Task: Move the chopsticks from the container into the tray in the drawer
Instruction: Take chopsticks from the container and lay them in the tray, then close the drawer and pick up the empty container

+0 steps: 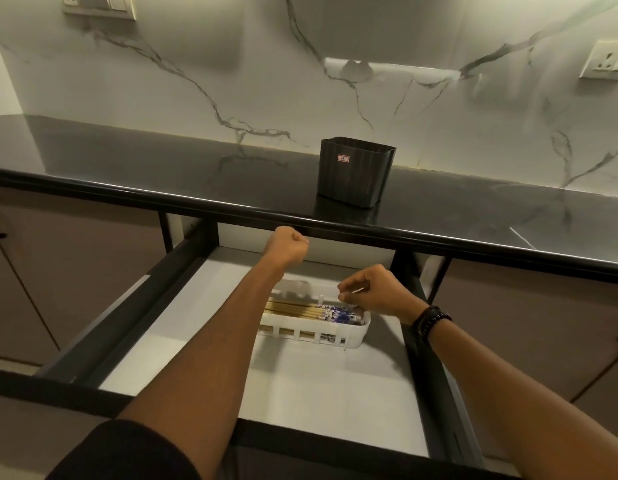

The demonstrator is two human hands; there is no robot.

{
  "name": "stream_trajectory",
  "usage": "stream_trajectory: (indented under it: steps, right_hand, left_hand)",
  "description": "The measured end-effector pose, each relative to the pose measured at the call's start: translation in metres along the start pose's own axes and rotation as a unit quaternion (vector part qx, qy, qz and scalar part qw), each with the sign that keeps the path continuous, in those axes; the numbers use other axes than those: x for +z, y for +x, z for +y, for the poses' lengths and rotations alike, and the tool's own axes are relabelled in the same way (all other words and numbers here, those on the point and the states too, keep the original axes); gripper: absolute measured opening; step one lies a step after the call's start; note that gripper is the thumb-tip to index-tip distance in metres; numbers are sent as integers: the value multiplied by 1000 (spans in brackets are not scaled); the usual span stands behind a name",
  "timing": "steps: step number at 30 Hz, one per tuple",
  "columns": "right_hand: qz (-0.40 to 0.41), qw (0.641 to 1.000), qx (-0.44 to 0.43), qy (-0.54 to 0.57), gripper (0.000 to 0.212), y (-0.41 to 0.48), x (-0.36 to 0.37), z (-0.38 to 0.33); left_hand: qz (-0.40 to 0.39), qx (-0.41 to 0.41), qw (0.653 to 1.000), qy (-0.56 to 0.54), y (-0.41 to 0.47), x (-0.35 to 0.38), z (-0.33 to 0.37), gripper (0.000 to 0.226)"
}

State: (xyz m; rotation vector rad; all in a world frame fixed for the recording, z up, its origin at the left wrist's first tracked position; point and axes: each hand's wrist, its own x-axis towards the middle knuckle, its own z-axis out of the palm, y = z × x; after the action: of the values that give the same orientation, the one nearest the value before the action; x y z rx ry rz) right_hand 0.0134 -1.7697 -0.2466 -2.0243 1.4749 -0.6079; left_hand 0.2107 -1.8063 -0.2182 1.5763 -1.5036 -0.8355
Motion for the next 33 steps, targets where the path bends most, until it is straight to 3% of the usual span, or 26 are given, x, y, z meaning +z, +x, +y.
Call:
stream_trajectory:
  steps: [3,7,10,15,19,22,29,33]
  right_hand:
    - [-31,999,-29,-8,20,-12,-11,-22]
    - [-66,995,-75,0,15,-42,-20,-51]
    - [-156,985,-75,10,18,-74,-21,-73]
    - [-264,961,-71,-31,33,-122,-16,-94]
    - [-292,948,-92,-92,47,-141,-7,-101]
    - [-278,949,-100,-106,53,-139,-4,-102]
    - [-270,946,-96,-151,69,-116,-13,-98]
    - [-210,955,-70,-195,89,-88,-26,-88]
  left_hand:
    - [-76,93,987,110,-19,-6,14,4]
    - [-160,179,949,206,-63,-13,19,28]
    - [-178,218,928,246,-108,-26,8,36]
    - [-285,153,907,271,-159,-67,0,67]
    - [-390,73,851,344,-183,-85,4,99]
    - [-378,73,829,405,-183,-81,6,109]
    - [-328,121,816,461,-156,-73,14,127]
    - [-306,142,817,468,-119,-64,14,134]
